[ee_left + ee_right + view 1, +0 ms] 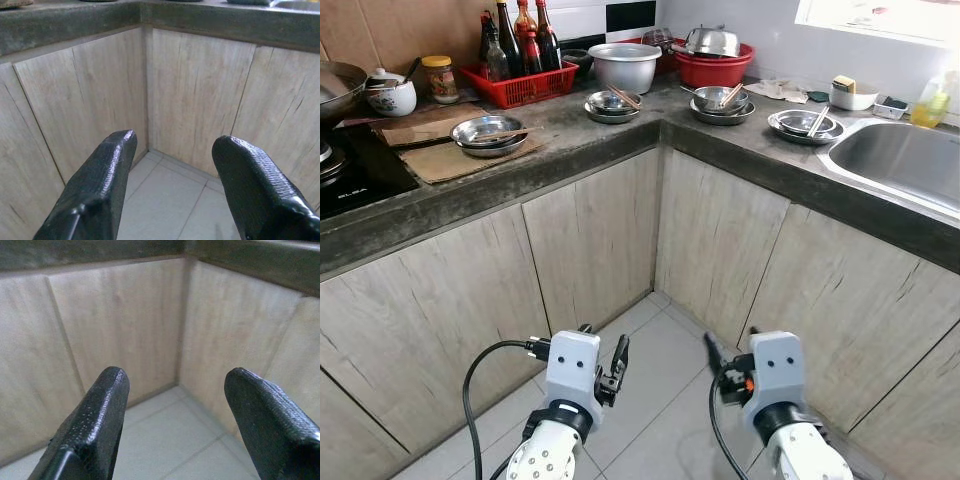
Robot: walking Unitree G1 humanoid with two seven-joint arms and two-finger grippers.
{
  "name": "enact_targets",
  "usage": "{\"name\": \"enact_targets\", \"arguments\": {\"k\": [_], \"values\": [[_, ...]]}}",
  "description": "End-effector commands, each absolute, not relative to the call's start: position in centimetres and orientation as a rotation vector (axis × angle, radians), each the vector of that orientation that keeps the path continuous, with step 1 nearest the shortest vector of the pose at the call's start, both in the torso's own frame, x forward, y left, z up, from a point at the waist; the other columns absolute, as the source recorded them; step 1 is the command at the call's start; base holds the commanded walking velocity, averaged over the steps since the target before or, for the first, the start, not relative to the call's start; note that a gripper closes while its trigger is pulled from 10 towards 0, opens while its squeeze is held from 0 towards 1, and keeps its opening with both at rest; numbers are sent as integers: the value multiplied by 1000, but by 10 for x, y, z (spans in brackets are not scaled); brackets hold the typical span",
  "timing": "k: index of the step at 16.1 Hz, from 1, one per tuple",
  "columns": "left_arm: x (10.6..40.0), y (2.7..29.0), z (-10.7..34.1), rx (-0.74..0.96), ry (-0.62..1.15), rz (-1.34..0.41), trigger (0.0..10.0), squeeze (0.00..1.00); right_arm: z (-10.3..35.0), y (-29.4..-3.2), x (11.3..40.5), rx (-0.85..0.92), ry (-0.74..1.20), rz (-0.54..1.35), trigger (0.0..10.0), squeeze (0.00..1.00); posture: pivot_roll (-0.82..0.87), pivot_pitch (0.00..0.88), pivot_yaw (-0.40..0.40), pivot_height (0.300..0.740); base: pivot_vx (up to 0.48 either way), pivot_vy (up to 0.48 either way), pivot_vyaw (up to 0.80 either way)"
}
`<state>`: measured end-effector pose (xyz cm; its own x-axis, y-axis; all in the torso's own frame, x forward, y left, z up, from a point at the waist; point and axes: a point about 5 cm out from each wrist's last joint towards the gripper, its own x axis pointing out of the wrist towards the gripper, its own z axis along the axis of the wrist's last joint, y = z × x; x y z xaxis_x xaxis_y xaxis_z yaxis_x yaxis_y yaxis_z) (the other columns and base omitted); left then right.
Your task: Kitchen organization
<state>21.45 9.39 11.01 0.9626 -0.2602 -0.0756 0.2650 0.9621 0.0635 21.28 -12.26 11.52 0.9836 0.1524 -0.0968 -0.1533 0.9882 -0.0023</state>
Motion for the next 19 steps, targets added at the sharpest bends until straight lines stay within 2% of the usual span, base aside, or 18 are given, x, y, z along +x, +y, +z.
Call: {"name": "enact_targets", "arguments": {"k": [1,5,15,19], "values": [[216,93,110,101,57,-273,10000,0,120,-124,219,-6,68,154,10000,0,70,0,-47,740,0,0,0],[223,99,115,121,12,-238,10000,0,132,-133,237,-24,12,130,10000,0,72,0,-55,740,0,0,0],[219,93,110,108,22,-266,10000,0,122,-120,229,-25,47,175,10000,0,72,0,-54,740,0,0,0],[219,95,104,92,53,-240,10000,0,118,-117,227,-44,52,196,10000,0,74,0,-58,740,269,0,0]]}}
